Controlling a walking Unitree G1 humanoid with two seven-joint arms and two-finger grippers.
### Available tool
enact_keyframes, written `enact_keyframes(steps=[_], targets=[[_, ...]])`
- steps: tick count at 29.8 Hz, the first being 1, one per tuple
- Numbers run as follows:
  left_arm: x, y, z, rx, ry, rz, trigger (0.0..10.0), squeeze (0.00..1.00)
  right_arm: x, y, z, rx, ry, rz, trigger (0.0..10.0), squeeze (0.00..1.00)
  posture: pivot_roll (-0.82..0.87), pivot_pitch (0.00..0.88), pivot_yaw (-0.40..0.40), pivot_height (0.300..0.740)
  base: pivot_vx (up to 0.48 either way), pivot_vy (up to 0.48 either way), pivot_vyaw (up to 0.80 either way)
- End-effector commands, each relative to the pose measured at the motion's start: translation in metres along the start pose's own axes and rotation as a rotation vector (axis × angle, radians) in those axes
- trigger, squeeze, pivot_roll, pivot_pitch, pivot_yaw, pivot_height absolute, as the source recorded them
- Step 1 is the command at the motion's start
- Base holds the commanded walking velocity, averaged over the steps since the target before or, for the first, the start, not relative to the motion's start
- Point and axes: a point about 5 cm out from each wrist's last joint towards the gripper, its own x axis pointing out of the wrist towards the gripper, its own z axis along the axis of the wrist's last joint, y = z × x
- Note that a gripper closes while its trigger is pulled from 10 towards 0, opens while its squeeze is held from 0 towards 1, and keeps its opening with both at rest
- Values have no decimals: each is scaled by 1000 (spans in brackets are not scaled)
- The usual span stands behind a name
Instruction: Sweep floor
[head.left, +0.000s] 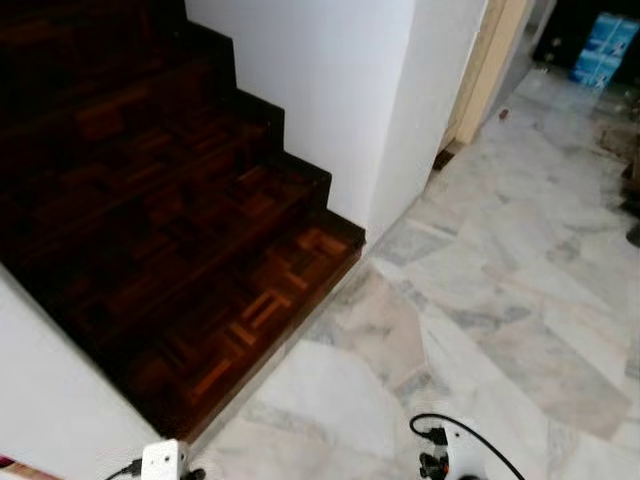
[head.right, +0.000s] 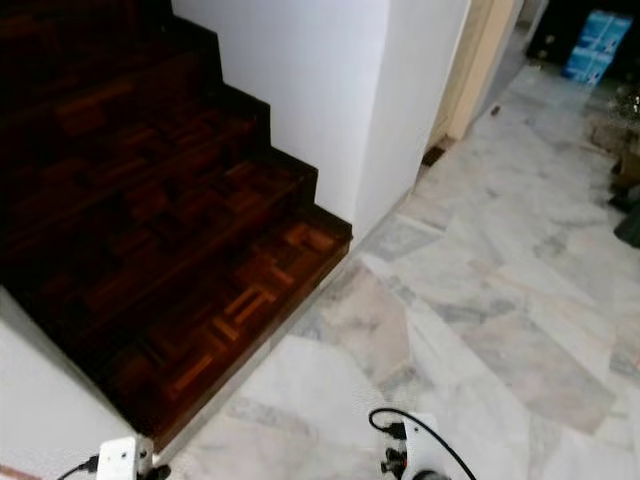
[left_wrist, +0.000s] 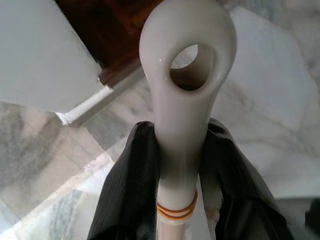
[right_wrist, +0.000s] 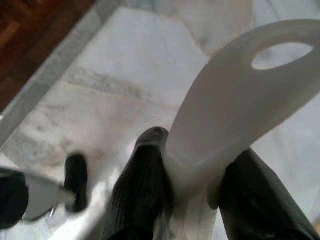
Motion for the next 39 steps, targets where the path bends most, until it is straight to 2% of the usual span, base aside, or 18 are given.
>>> enact_keyframes(steps=[1, 17, 39], targets=[[-1, 5, 0, -6, -7, 15, 10000, 0, 1, 5, 3, 3, -18, 12, 10000, 0, -4, 83, -53, 740, 360, 0, 0], [-1, 4, -1, -2, -2, 15, 10000, 0, 1, 4, 3, 7, -9, 3, 10000, 0, -4, 85, -55, 740, 311, 0, 0], [-2, 3, -2, -28, -4, -1, 10000, 0, 1, 3, 2, -19, 9, -13, 10000, 0, -3, 86, -55, 740, 0, 0, -782]])
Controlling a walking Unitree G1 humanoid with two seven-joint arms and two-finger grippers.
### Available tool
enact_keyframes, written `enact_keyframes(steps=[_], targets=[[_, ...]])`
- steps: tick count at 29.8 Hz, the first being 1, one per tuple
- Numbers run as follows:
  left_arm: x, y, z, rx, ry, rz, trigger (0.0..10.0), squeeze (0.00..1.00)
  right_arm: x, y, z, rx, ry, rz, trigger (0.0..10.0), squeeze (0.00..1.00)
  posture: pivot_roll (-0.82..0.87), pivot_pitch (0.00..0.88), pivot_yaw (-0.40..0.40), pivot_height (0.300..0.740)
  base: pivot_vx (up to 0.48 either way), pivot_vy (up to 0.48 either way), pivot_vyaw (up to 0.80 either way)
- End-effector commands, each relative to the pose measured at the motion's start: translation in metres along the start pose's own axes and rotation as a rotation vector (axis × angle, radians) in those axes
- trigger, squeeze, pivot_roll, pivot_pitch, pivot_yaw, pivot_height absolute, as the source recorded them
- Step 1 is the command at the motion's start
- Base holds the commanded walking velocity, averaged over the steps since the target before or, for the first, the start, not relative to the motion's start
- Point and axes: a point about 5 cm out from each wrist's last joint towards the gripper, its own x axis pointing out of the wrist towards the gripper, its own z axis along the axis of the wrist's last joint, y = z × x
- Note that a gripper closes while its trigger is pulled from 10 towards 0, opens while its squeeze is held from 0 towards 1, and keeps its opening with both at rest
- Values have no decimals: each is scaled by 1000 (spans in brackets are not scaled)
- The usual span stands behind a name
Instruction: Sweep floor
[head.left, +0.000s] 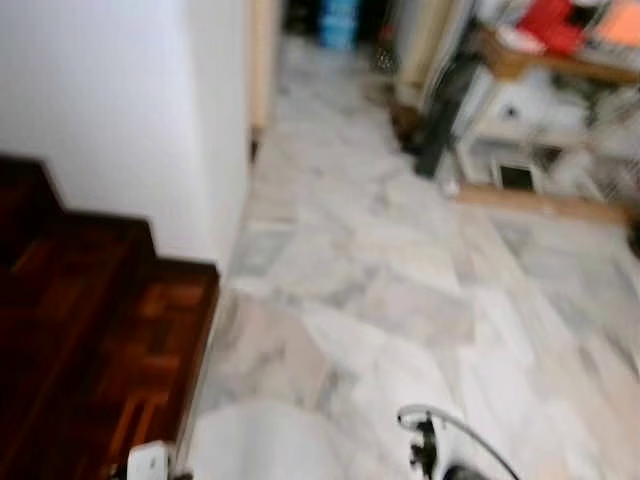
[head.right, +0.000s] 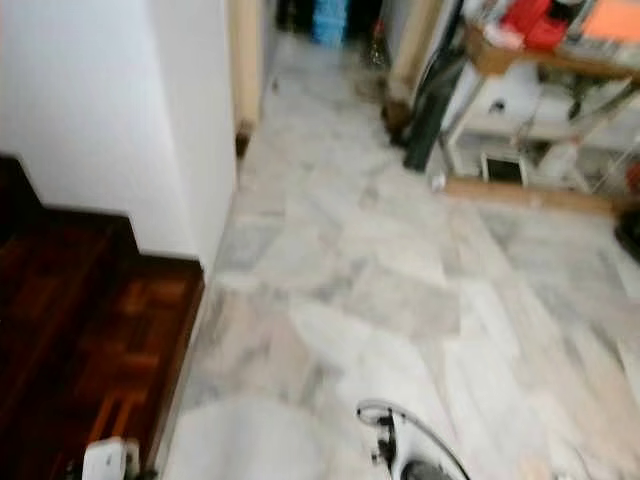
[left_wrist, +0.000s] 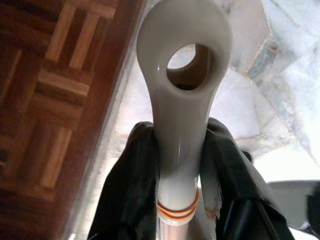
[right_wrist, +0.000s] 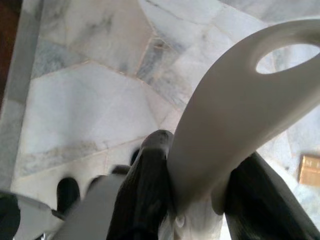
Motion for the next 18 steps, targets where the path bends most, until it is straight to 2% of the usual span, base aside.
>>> enact_keyframes(steps=[1, 18], targets=[[1, -6, 0, 2, -2, -21, 10000, 0, -1, -2, -7, 34, 28, -2, 10000, 0, -3, 86, -55, 740, 0, 0, -781], [1, -6, 0, 2, 3, -23, 10000, 0, -1, -1, -7, 32, 27, -5, 10000, 0, -1, 85, -52, 740, 0, 0, -775]])
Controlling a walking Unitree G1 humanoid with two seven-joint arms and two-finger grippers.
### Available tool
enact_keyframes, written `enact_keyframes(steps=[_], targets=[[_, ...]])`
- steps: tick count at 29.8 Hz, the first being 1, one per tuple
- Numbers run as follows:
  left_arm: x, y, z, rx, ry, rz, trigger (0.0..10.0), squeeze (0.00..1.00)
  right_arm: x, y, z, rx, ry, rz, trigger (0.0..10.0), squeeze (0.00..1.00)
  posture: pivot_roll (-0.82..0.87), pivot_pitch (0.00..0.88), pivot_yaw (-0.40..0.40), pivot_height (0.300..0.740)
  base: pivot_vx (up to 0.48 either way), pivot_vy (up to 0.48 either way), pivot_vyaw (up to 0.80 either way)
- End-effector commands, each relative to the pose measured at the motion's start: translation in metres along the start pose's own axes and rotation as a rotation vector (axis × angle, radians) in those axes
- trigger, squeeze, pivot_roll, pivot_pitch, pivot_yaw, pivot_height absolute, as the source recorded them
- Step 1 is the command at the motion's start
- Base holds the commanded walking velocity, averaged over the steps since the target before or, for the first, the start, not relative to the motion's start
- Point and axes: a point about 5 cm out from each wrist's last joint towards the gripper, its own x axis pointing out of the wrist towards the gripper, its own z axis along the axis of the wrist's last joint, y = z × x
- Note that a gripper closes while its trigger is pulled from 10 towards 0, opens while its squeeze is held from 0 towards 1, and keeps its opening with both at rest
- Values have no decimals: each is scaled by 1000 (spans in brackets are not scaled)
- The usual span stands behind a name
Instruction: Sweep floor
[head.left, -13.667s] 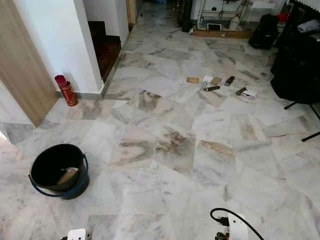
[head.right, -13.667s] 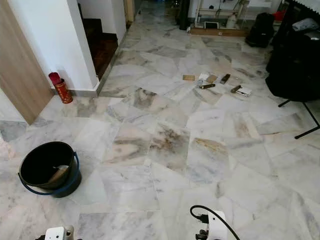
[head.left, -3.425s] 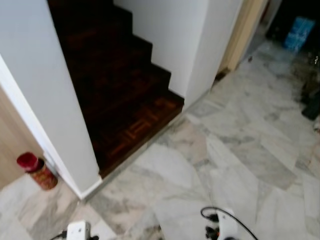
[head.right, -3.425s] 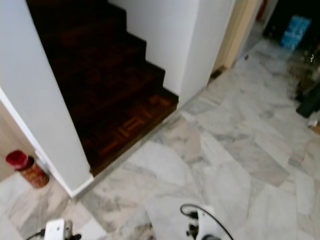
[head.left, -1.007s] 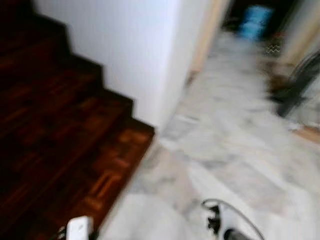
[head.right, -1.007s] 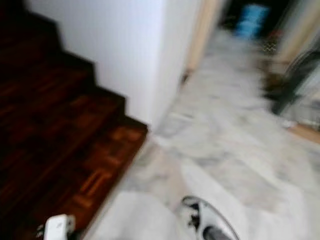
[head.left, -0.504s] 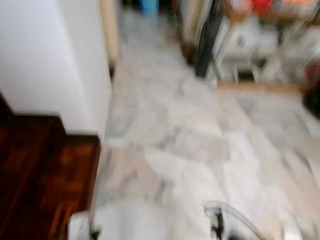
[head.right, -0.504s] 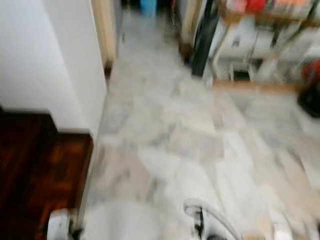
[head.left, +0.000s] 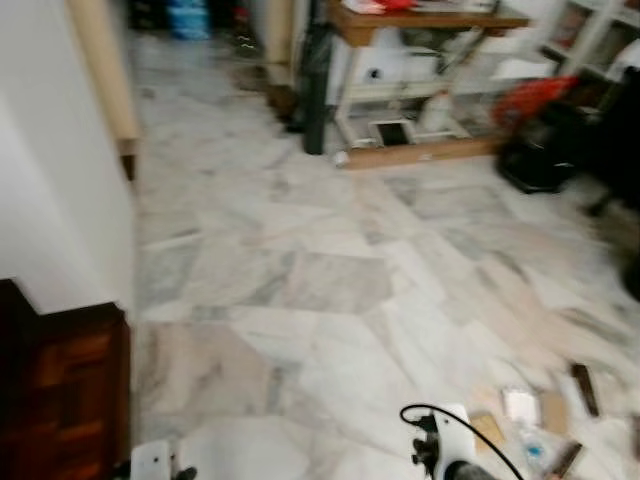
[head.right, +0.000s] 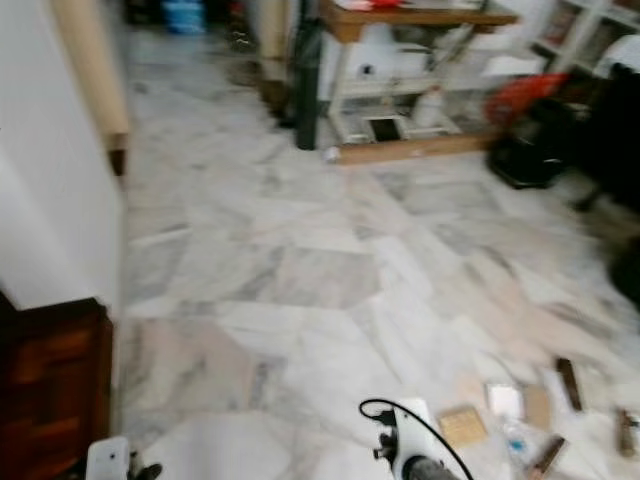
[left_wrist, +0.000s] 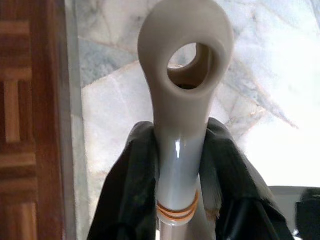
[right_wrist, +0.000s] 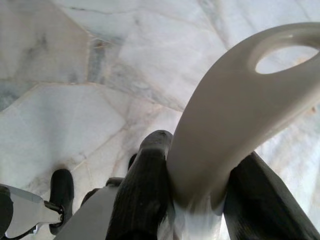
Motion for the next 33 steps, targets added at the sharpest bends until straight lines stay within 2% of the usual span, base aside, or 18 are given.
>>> enact_keyframes(steps=[1, 26, 33], targets=[[0, -5, -2, -1, 3, -18, 10000, 0, -2, -2, -8, 23, 31, -5, 10000, 0, -1, 85, -52, 740, 0, 0, -775], [0, -6, -2, -4, 6, -19, 10000, 0, -2, -2, -8, 24, 29, -4, 10000, 0, 2, 87, -54, 740, 0, 0, -775], [0, -5, -2, 4, 5, -15, 10000, 0, -2, -1, -8, 39, 15, 4, 10000, 0, 1, 87, -53, 740, 0, 0, -78]])
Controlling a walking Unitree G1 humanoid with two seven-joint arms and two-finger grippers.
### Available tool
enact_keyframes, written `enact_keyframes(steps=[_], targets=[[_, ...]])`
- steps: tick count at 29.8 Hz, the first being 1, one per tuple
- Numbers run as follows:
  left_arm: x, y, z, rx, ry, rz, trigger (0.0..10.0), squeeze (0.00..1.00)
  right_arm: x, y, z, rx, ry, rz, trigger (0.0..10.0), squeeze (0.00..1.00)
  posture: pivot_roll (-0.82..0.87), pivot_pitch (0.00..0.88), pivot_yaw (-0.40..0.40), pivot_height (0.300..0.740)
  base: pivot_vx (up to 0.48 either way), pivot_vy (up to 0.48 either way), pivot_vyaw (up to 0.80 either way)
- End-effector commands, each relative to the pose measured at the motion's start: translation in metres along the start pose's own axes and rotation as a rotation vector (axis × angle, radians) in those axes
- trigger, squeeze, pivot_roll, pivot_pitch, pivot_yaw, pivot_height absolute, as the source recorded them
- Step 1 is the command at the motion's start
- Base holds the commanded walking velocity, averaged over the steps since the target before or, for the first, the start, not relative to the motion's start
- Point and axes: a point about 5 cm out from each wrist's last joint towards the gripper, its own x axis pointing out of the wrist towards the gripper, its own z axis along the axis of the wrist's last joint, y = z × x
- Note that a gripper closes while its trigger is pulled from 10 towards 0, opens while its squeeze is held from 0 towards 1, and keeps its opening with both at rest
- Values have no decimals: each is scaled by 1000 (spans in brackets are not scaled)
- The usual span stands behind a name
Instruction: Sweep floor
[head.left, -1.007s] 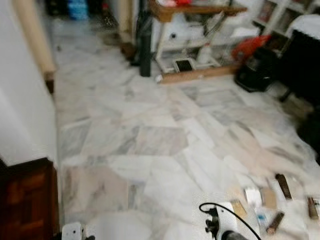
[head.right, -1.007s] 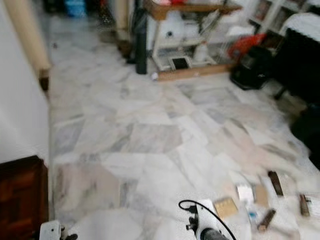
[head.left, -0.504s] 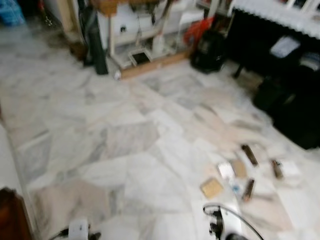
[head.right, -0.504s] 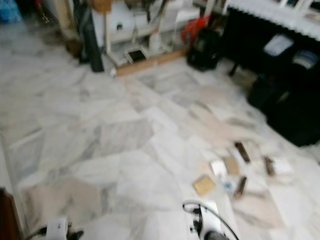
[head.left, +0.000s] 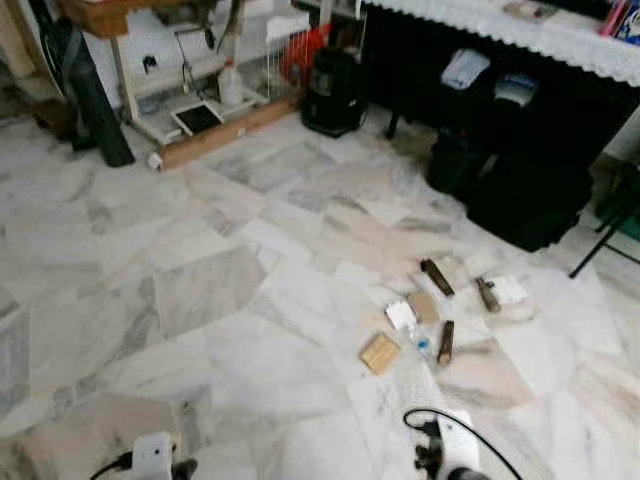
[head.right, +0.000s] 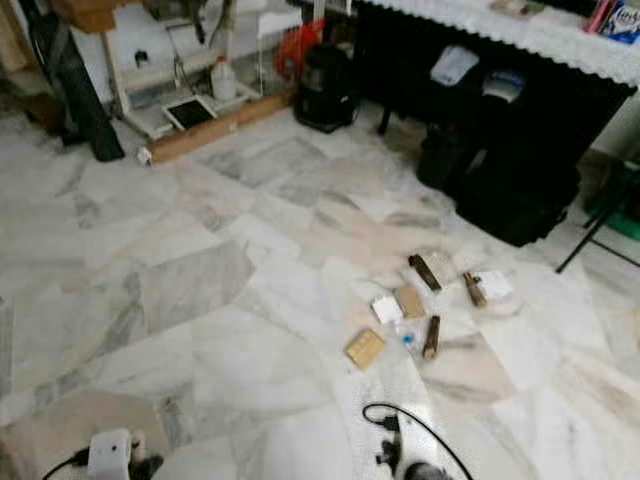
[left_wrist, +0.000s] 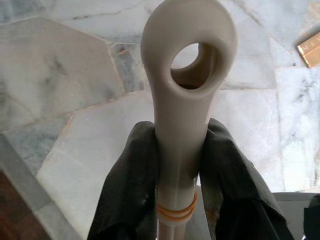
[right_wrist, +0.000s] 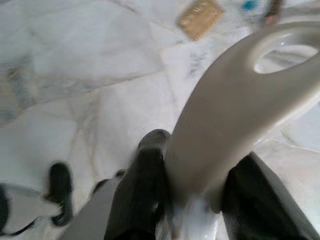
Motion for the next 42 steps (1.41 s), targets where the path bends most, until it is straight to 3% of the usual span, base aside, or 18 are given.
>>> enact_keyframes(steps=[1, 42], targets=[[-3, -1, -10, -3, 28, -3, 10000, 0, 0, -1, 0, 14, 1, 4, 10000, 0, 1, 87, -53, 740, 0, 0, 0], [-3, -1, -8, 0, 25, 0, 10000, 0, 0, -1, 1, 29, -8, -2, 10000, 0, -1, 90, -54, 740, 291, 0, 0]])
